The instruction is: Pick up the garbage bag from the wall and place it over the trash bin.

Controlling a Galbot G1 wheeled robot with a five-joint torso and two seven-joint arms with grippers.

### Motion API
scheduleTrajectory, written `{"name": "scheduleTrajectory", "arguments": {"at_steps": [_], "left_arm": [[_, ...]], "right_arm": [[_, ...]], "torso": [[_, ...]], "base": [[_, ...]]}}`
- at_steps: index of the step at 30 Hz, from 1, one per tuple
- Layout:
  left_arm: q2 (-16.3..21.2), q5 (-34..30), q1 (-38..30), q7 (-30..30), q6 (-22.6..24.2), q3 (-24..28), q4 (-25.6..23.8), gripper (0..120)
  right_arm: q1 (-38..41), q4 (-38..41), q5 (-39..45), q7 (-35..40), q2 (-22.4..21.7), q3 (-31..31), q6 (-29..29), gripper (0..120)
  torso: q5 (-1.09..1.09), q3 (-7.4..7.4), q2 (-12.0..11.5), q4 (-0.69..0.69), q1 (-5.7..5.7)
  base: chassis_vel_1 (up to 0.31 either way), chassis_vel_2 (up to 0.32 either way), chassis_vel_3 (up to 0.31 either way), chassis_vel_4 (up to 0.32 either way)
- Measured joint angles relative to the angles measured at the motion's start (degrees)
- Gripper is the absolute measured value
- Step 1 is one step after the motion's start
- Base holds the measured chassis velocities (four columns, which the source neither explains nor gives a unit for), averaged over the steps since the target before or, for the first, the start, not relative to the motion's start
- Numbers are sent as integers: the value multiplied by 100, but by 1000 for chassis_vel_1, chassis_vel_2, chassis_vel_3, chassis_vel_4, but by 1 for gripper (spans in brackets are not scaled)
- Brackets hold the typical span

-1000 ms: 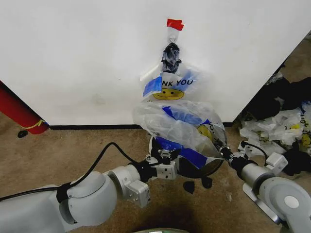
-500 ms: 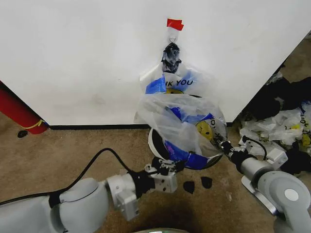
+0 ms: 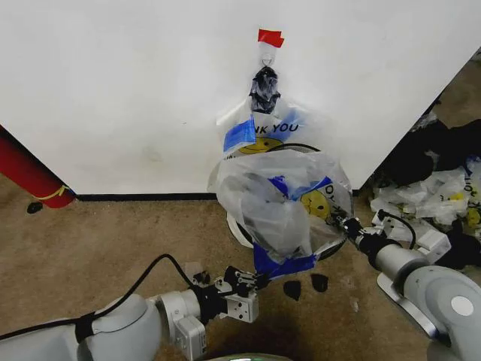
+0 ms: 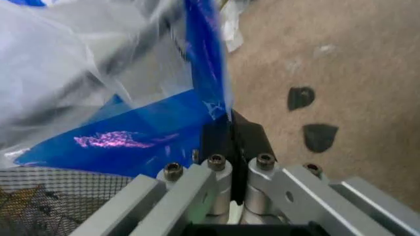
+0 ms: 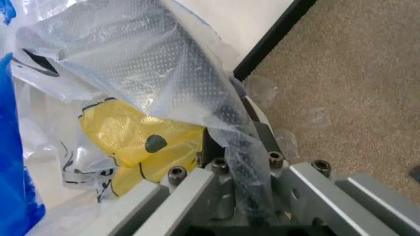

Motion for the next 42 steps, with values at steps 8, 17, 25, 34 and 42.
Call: {"name": "scheduleTrajectory", "arguments": {"at_steps": [8,17,25,34,42], "left_arm": [[-465,435,37,-31,112,35,644,0],[-629,567,115,-191,262,-106,949,0],[-49,746,1128,-215,425,-869,307,14],[467,908,2887,34,196,-2586,-304,45],[626,1080,3743,-22,130,-3321,-539,73]], "right_arm": [[-147,118,20,23,33,-11,-92,0],[-316,199,-27,-10,16,-42,-164,0],[-369,177,-102,-91,-43,-48,-182,0],[-224,44,-141,-96,-69,-108,-179,0],[-211,-157,-258,-190,-74,-120,-187,0]], "torso": [[0,0,0,0,0],[-1,0,0,-1,0],[-1,0,0,1,0],[-1,0,0,2,0],[-1,0,0,0,0]], "base": [[0,0,0,0],[0,0,0,0],[0,0,0,0],[0,0,0,0],[0,0,0,0]]}}
